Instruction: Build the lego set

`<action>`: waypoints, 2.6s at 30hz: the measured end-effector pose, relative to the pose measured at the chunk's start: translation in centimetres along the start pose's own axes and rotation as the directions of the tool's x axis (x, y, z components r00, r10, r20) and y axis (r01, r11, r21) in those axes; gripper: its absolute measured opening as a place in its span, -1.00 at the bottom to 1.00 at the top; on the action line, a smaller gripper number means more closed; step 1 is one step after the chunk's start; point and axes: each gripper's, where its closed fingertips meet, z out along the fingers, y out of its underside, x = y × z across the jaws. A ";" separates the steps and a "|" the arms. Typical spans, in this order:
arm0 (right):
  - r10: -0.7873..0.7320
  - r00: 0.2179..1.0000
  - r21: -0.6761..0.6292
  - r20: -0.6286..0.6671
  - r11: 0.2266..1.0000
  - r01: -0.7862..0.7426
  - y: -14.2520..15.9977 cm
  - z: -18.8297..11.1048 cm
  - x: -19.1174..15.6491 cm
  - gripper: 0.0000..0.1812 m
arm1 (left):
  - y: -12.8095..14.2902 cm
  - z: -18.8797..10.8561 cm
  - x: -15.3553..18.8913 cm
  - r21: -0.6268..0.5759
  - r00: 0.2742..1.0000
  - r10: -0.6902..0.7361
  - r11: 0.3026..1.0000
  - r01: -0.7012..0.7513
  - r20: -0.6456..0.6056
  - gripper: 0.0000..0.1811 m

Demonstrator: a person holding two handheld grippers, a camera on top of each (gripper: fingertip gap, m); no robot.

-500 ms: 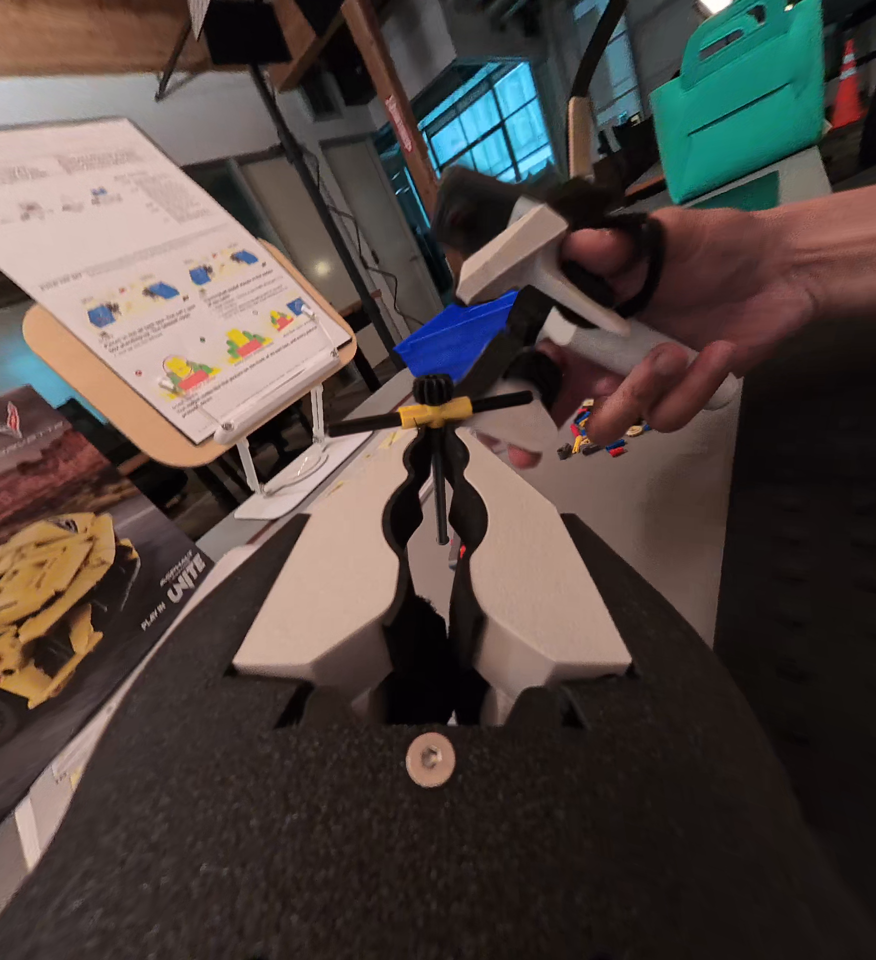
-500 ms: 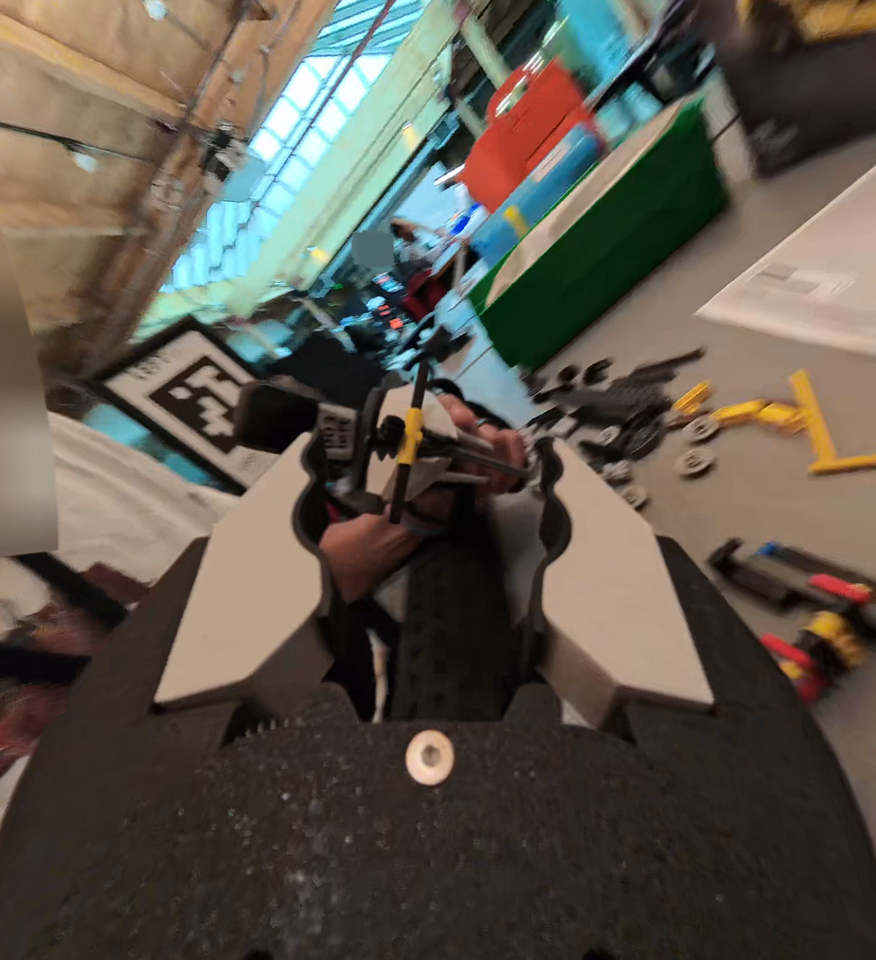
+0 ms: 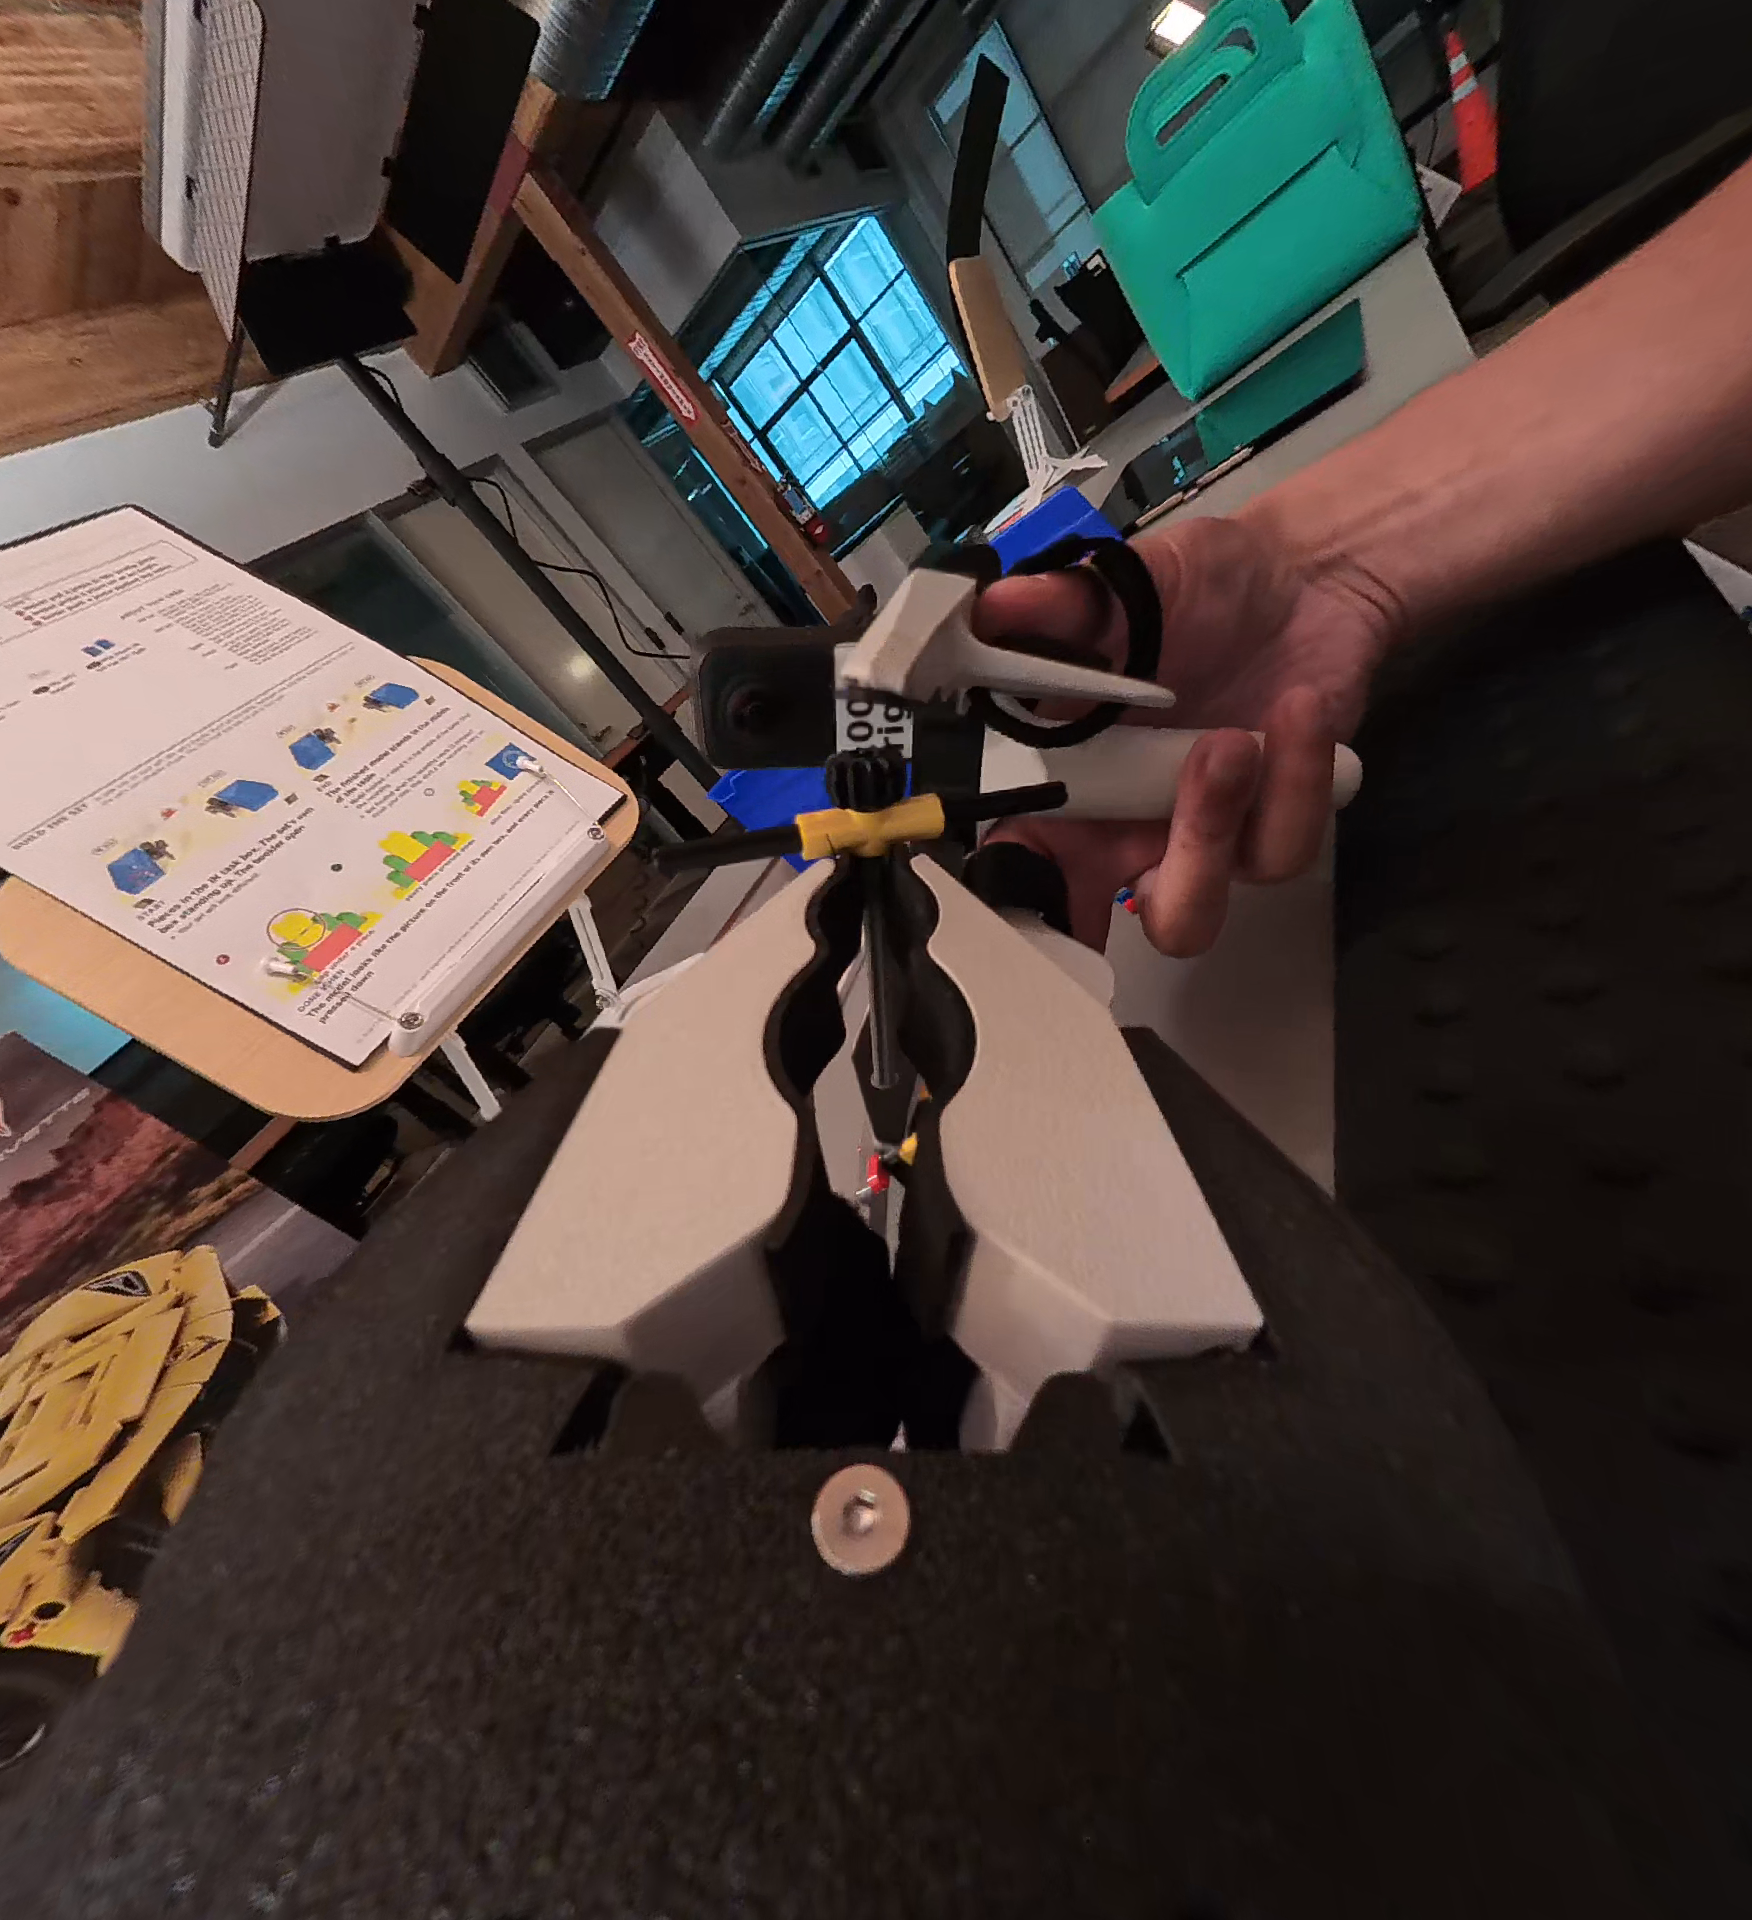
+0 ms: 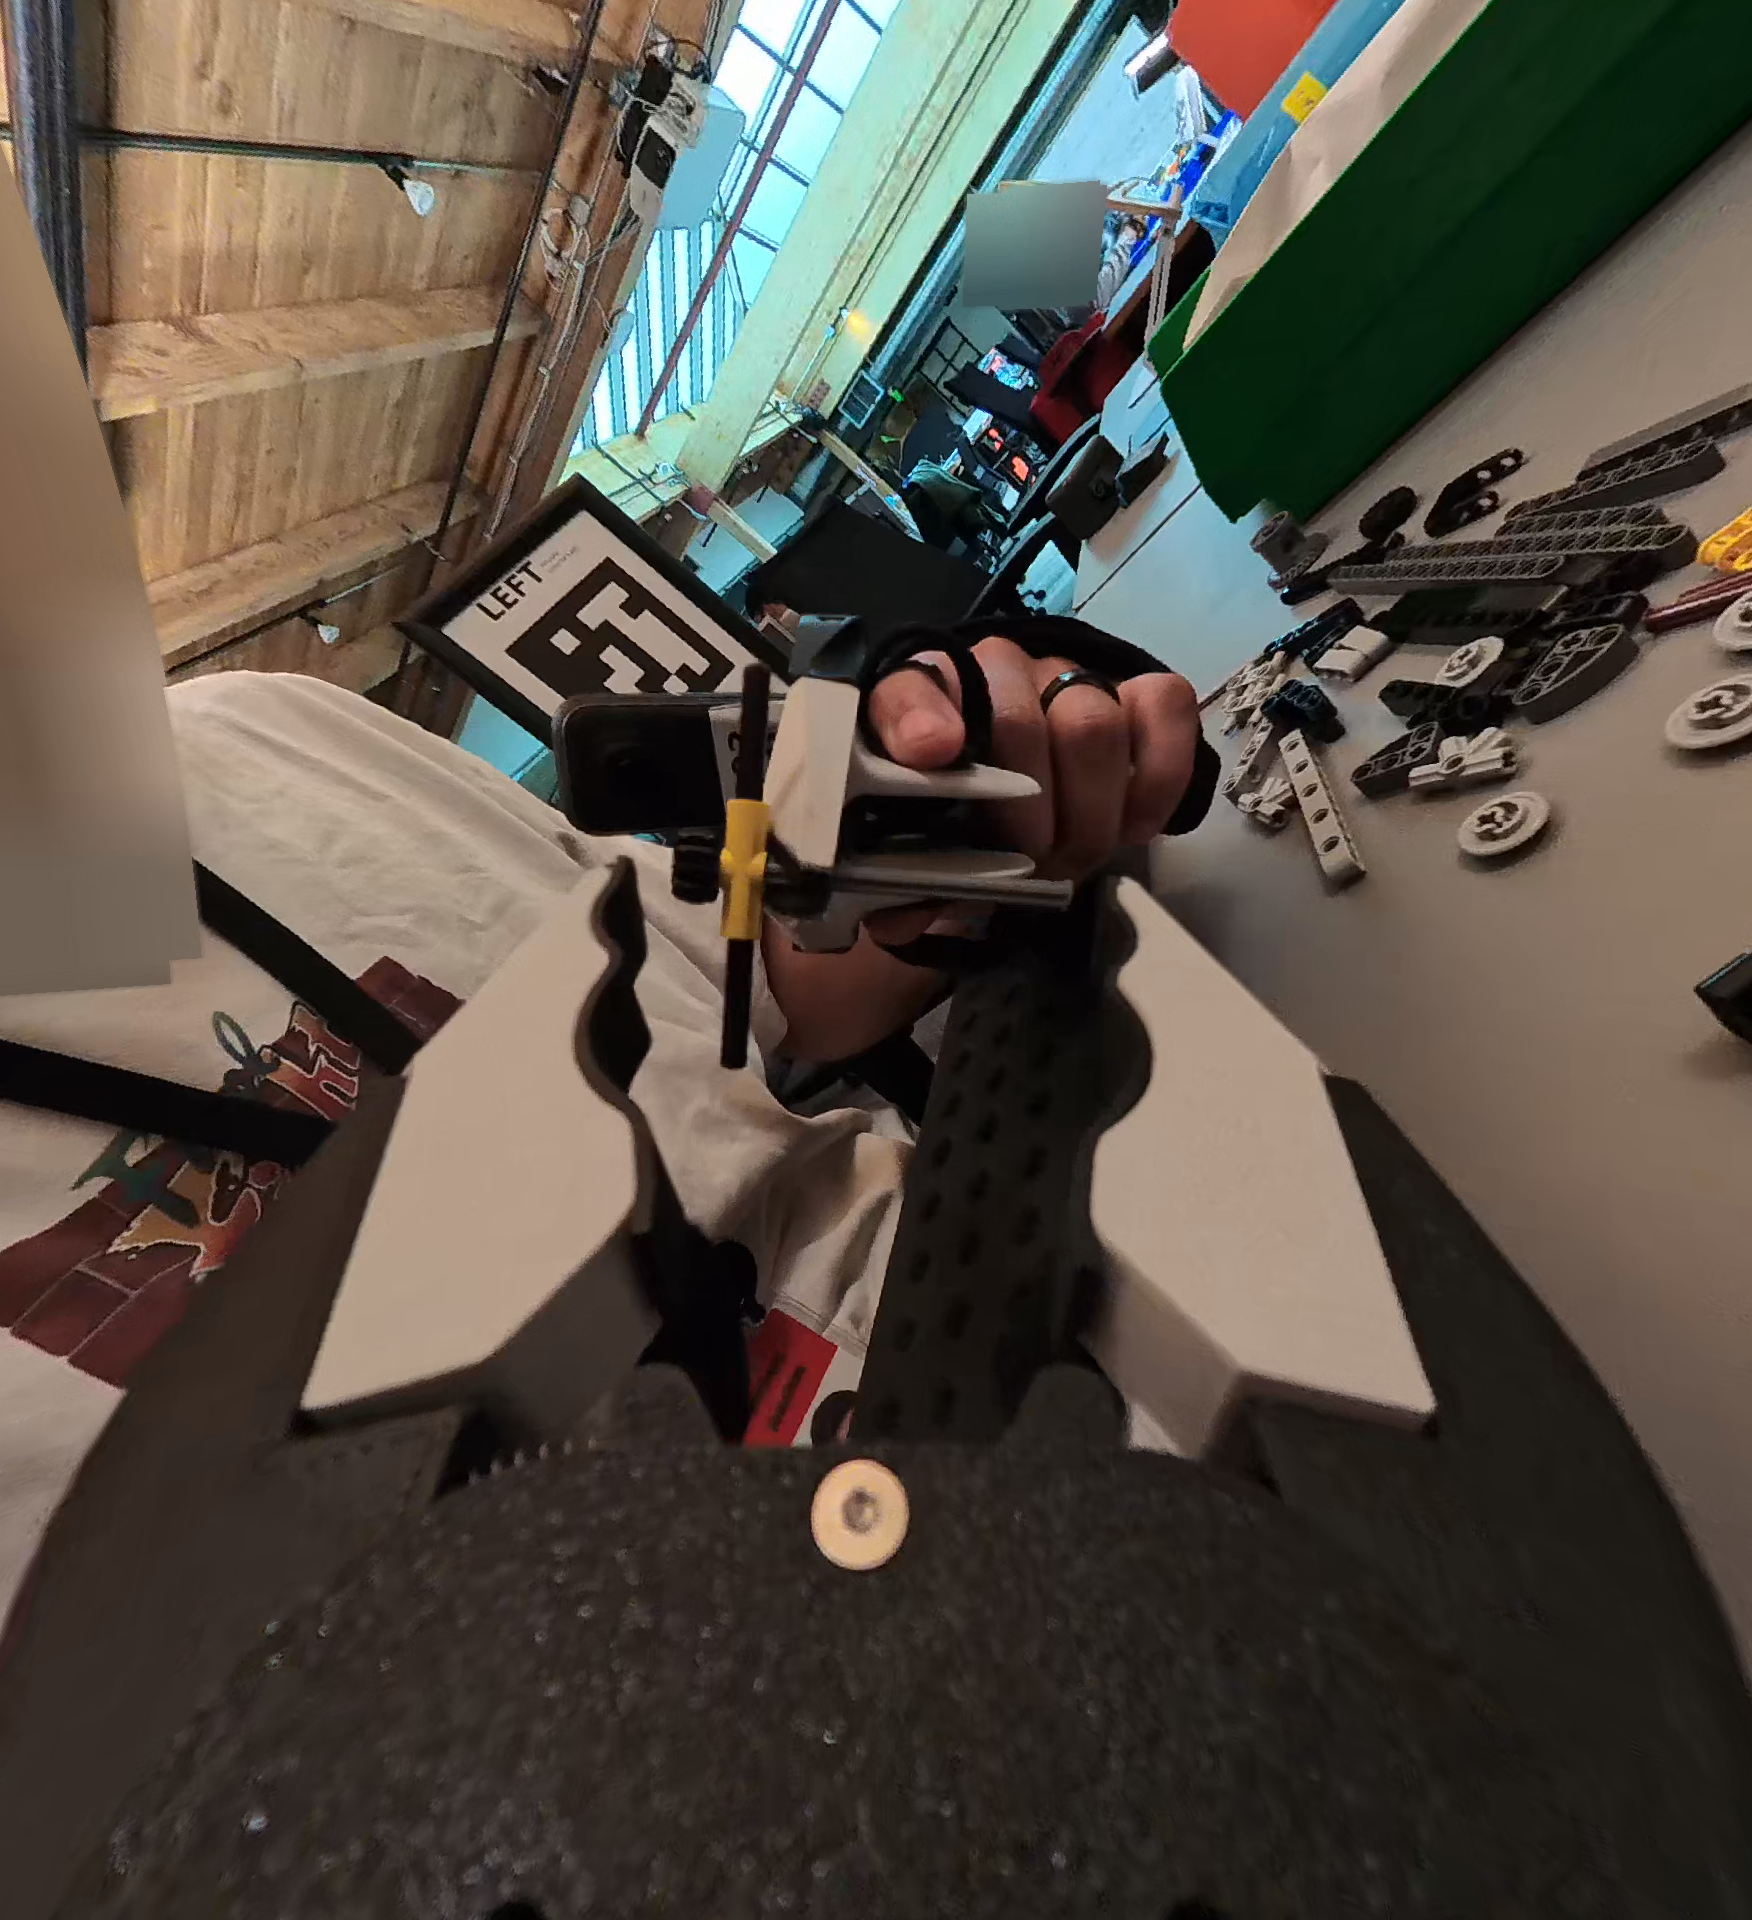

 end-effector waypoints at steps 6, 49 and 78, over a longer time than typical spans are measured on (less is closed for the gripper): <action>0.007 1.000 0.016 0.014 1.000 -0.007 -0.1 0.0 0.2 -0.18 | 0.3 0.1 0.0 -0.008 1.000 -0.012 1.000 0.012 -0.006 -0.99; 0.048 0.997 -0.008 -0.058 0.999 -0.049 0.6 -0.4 2.0 -0.18 | 2.3 0.7 0.5 -0.124 1.000 -0.006 0.992 0.003 -0.027 -0.98; 0.164 0.980 0.054 0.113 0.984 -0.171 0.3 -0.5 1.2 -0.18 | 3.0 1.0 0.5 -0.179 1.000 0.019 0.984 -0.021 -0.015 -0.98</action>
